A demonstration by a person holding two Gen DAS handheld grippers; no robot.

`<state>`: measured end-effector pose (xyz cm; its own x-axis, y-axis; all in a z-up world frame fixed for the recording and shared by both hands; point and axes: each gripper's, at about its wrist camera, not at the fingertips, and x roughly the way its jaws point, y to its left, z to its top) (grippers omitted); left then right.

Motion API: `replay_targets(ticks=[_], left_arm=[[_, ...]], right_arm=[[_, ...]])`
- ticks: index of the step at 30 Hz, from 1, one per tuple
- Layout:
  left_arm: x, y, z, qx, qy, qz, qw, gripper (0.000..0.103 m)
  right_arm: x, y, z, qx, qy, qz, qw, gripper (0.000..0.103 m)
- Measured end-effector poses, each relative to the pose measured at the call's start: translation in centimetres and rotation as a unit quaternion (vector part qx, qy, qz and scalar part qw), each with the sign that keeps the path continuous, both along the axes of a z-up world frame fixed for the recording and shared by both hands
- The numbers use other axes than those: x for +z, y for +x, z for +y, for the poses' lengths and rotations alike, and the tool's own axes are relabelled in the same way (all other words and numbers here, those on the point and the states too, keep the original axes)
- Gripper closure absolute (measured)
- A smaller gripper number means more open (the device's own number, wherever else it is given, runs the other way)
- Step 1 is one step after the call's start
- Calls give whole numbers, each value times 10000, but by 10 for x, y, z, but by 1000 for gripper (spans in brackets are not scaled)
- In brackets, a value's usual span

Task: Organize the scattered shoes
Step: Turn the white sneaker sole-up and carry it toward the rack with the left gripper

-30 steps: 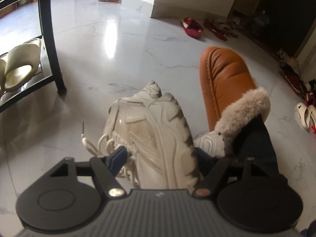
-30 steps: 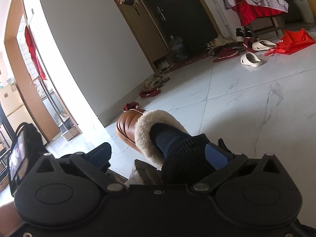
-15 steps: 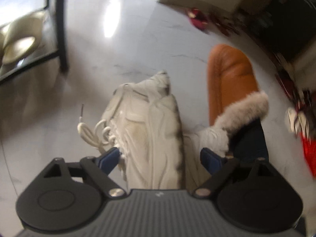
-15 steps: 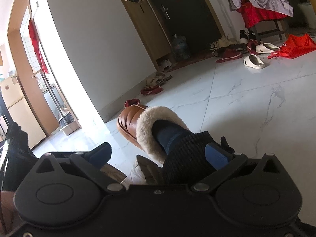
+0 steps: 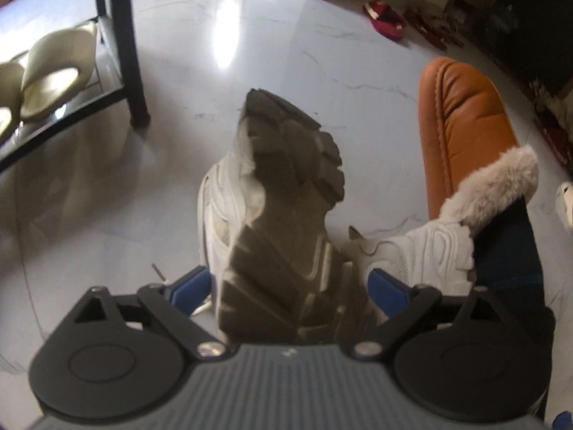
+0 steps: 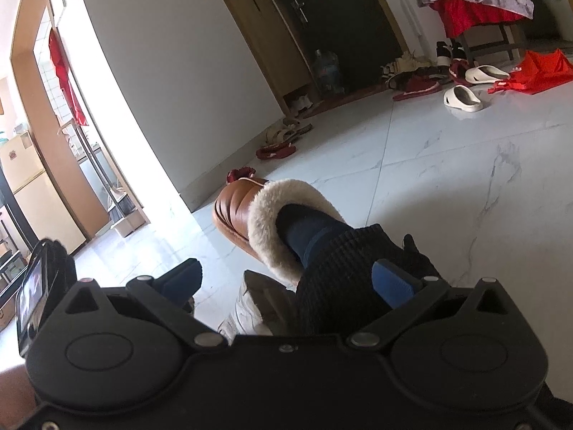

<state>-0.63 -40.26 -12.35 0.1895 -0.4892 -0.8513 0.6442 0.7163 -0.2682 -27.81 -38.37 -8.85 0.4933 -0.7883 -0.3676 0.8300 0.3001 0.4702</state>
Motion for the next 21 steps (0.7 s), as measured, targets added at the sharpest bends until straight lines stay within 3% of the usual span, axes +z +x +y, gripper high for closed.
replay_targets(ticks=[5,7,10,12,17,21], left_arm=[[5,22,20,177,-1005,638,9927,15],[1,24,17,265,-857,644,9939,12],[-9,15,5,187,-227,337,9990,8],[-15,2,-2,-84,153,-128,9998,8],[-14,-1,3,-459,135,-141,9988,13],[-11,0,29,-266,114,-16,9996,14]], right_arm=[[0,1,2,-8,17,25,10000,0],[0,3,3,10,21,53,10000,0],[-1,6,6,61,21,117,9999,0],[-1,7,3,81,13,149,9999,0],[-2,7,0,104,53,169,9998,0],[-3,8,1,117,61,187,9997,0]])
